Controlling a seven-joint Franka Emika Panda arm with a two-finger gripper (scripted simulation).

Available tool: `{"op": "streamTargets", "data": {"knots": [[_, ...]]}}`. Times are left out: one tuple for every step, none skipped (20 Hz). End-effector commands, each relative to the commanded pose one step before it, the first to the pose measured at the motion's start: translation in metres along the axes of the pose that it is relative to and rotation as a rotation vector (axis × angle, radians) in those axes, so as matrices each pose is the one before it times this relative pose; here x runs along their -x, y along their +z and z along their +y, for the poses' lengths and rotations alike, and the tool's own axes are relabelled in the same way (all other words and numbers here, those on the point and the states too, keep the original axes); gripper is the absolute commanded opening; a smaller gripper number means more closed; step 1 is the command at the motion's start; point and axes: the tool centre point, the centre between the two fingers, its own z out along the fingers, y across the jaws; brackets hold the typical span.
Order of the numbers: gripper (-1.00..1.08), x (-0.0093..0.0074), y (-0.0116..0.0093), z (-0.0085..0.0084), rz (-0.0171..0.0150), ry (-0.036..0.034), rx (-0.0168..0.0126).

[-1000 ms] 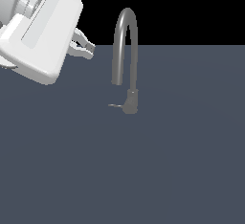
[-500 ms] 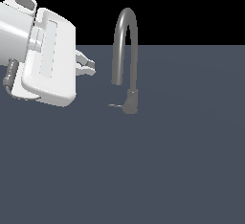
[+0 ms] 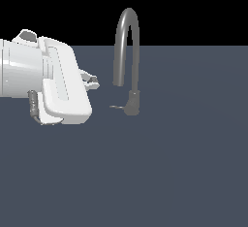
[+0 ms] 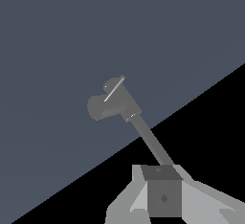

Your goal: Turn on the faucet by rotating a designated handle.

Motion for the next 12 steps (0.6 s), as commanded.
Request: {"op": "streamTargets", "data": {"knots": [[-1.00,-0.00748,0.00458,-0.00290,-0.00440,-0.03810,0.04233],[-1.00,-0.00290,0.00186,-0.00122,-0.00204,-0.01520,0.01632],[-1.00,-0.00290,0.00187,-0.00123,-0.00207,-0.01521,0.01632],[-1.00,-0.00290,0.00188,-0.00123,-0.00210,-0.01523,0.01632],[-1.00,-0.00289,0.00188,-0.00124,-0.00213,-0.01525,0.01632],[-1.00,-0.00289,0.00189,-0.00125,-0.00216,-0.01528,0.01632],[-1.00,-0.00288,0.00189,-0.00125,-0.00219,-0.01529,0.01631],[-1.00,-0.00288,0.00190,-0.00126,-0.00222,-0.01531,0.01630],[-1.00,-0.00287,0.00190,-0.00127,-0.00225,-0.01532,0.01627],[-1.00,-0.00287,0.00191,-0.00128,-0.00228,-0.01535,0.01626],[-1.00,-0.00286,0.00191,-0.00129,-0.00230,-0.01535,0.01623],[-1.00,-0.00286,0.00191,-0.00129,-0.00233,-0.01537,0.01621]]}}
